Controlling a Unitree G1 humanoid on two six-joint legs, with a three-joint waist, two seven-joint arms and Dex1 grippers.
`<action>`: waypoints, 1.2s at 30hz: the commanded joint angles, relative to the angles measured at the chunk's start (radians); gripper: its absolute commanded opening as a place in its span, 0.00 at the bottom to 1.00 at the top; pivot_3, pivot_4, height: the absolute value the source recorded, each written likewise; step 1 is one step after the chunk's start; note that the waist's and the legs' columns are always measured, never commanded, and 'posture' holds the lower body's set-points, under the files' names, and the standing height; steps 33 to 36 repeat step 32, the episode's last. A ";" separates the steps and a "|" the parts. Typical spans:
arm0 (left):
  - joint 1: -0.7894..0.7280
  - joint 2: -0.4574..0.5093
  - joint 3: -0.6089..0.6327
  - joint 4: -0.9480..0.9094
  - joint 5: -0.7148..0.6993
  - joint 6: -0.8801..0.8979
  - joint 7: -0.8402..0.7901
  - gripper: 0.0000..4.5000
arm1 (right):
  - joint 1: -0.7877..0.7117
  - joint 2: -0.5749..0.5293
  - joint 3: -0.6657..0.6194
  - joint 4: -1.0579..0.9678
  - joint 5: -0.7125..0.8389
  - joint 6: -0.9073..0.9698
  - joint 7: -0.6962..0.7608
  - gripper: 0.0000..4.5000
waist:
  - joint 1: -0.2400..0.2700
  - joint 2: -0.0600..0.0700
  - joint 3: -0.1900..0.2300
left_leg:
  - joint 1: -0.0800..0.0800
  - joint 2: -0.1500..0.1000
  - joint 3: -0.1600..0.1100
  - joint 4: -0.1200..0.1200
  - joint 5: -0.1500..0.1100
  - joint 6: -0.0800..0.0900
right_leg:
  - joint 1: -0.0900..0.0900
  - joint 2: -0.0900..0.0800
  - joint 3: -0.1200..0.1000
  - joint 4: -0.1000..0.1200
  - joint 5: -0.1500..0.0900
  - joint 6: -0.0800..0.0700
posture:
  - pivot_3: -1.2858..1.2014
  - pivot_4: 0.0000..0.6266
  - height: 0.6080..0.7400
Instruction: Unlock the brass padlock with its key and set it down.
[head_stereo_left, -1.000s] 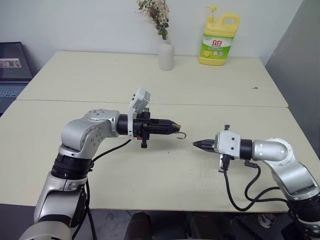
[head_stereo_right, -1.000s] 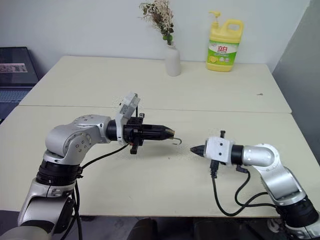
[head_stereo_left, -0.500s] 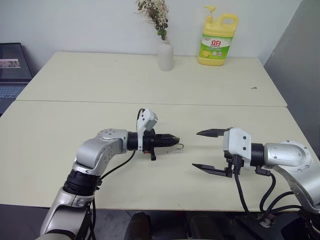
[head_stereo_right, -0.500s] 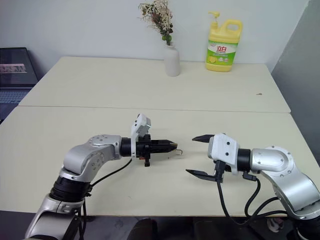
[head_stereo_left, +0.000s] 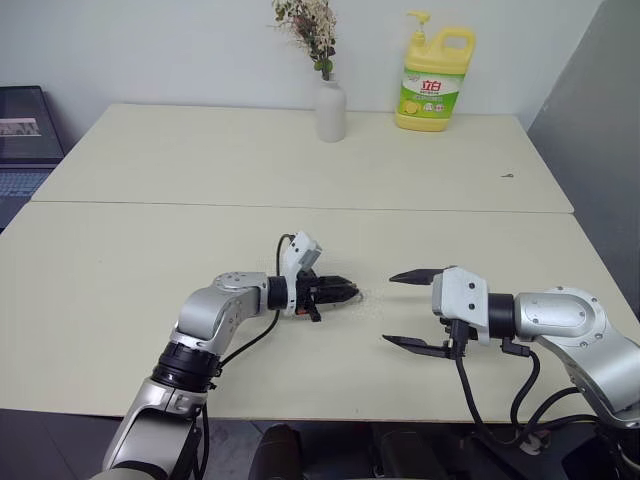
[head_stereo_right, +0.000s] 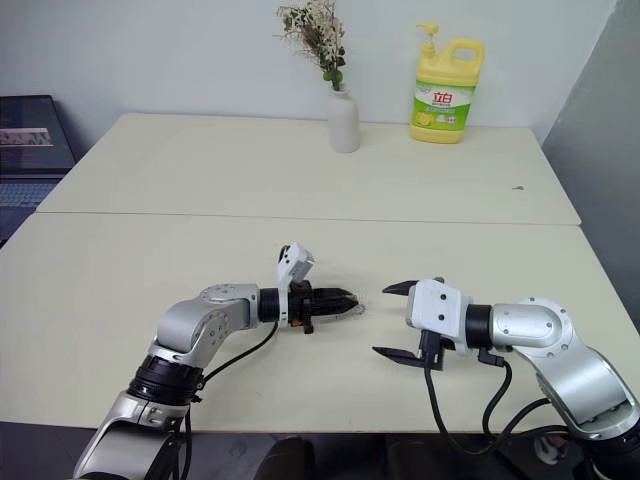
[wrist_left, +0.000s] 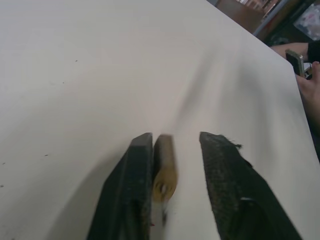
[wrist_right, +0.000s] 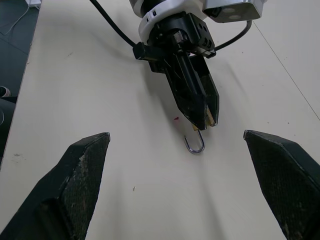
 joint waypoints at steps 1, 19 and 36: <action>-0.038 0.001 0.036 -0.002 0.003 -0.038 -0.004 0.61 | -0.002 -0.017 -0.010 -0.019 0.006 -0.007 0.012 1.00 | 0.000 0.000 0.000 | 0.000 0.000 0.000 0.000 0.000 0.000 | 0.000 0.000 0.000 0.000 0.000 0.000 | 0.52 0.24 1.00; 0.205 0.391 0.192 -0.310 0.089 -0.309 -0.126 0.67 | 0.045 -0.036 -0.027 0.001 0.008 -0.001 0.006 1.00 | -0.008 0.000 0.000 | 0.001 0.001 0.000 -0.001 0.000 0.000 | -0.001 0.000 0.000 0.000 -0.001 0.000 | 0.52 0.24 1.00; 0.453 0.479 0.295 -0.444 0.085 -0.373 -0.148 0.67 | 0.014 -0.009 -0.033 0.110 0.013 -0.026 0.014 1.00 | 0.000 0.000 0.000 | 0.001 0.001 0.004 -0.001 0.000 0.000 | -0.001 -0.001 0.000 -0.001 -0.001 0.000 | 0.52 0.24 1.00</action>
